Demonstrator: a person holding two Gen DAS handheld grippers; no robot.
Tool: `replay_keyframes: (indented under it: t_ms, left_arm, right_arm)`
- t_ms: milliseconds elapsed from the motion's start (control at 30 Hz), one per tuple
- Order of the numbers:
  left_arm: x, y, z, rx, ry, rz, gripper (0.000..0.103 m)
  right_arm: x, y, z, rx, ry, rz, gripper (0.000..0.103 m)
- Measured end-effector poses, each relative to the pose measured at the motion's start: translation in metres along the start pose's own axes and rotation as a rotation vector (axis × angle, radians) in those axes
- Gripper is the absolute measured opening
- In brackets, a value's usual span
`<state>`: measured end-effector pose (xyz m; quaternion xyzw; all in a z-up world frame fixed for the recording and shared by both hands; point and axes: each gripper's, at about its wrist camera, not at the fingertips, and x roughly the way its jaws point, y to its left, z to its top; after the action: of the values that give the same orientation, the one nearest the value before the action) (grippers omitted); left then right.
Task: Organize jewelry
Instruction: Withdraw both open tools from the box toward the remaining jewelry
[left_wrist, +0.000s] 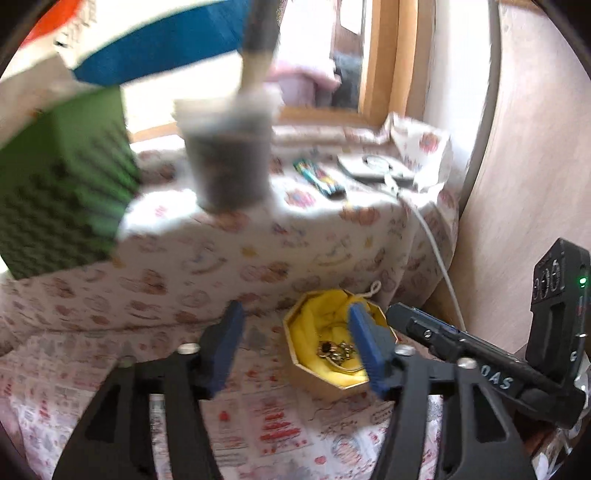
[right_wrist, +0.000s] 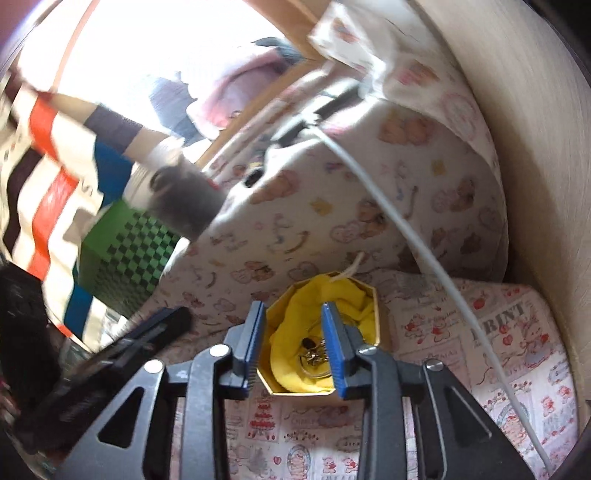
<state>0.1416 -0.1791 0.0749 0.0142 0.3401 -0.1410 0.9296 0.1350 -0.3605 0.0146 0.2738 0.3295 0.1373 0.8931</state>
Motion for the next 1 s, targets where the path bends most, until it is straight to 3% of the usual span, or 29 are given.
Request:
replay_keyframes:
  t_ms: [300,567,833,1000]
  left_arm:
    - [-0.055,0.04,-0.012,0.01,-0.139,0.094,0.081]
    - [-0.079,0.057,-0.031,0.073,-0.285,0.151,0.091]
    - [-0.083,0.09,-0.048,0.01,-0.302,0.152,0.091]
    - [-0.074,0.111,-0.065,-0.019,-0.27,0.163,0.091]
  right_arm:
    - [-0.007,0.041,-0.016,-0.193,-0.078,-0.121,0.043]
    - [0.0,0.059,-0.029,-0.284,-0.083,-0.156,0.048]
    - [0.008,0.067,-0.038,-0.334,-0.097,-0.201,0.054]
    - [0.013,0.069,-0.044,-0.35,-0.105,-0.218,0.061]
